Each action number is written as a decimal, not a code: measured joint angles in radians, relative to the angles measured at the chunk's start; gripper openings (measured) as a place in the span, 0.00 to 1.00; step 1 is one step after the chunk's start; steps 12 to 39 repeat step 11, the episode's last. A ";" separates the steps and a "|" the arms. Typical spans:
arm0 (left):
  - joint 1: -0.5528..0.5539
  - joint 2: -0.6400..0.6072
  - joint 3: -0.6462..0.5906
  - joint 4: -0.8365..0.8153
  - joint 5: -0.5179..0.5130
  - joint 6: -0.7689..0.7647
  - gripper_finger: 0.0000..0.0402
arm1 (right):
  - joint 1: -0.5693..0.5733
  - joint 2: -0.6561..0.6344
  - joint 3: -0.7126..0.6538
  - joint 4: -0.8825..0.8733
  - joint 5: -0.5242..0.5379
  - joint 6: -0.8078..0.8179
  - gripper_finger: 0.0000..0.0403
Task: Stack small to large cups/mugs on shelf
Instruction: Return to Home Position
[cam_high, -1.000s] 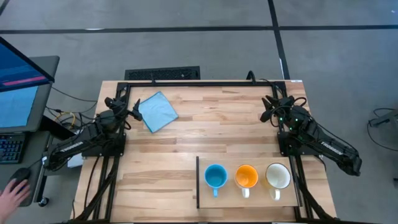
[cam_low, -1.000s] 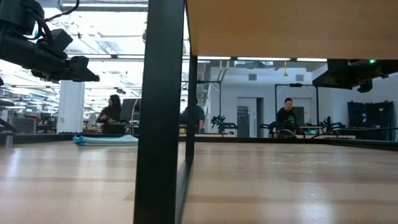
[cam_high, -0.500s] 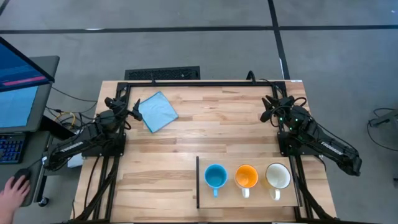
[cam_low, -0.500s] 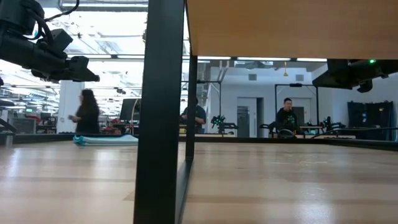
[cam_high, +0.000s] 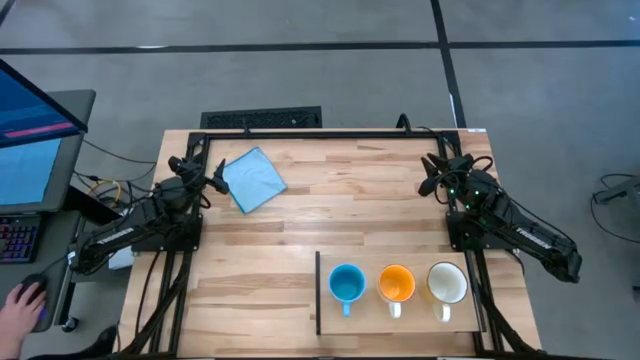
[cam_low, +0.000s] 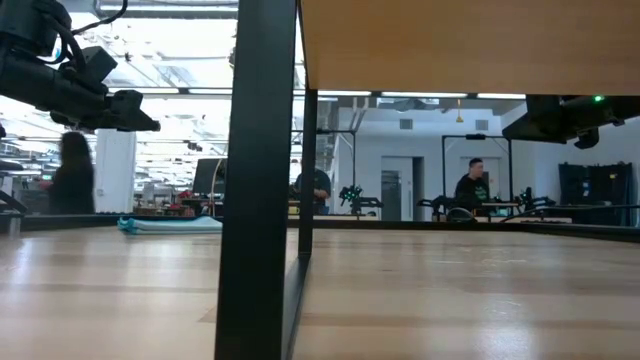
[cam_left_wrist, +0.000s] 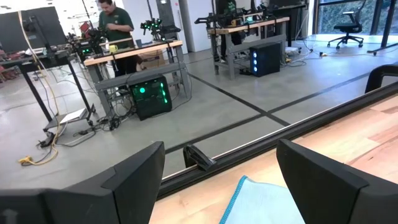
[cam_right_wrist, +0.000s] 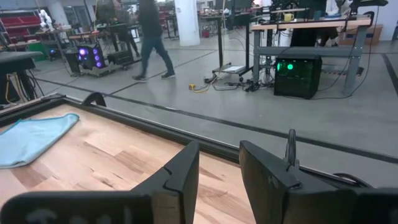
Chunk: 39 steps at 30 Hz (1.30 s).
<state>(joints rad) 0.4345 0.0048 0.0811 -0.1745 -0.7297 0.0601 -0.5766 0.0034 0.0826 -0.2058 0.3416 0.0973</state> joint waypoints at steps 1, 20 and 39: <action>0.000 0.000 0.000 0.000 0.000 0.000 0.75 | 0.000 0.000 0.000 0.000 0.000 0.000 0.34; 0.000 0.000 0.000 0.000 0.000 0.000 0.75 | 0.000 0.000 0.000 0.000 0.000 0.000 0.34; 0.000 0.000 0.000 0.000 0.000 0.000 0.75 | 0.000 0.000 0.000 0.000 0.000 0.000 0.34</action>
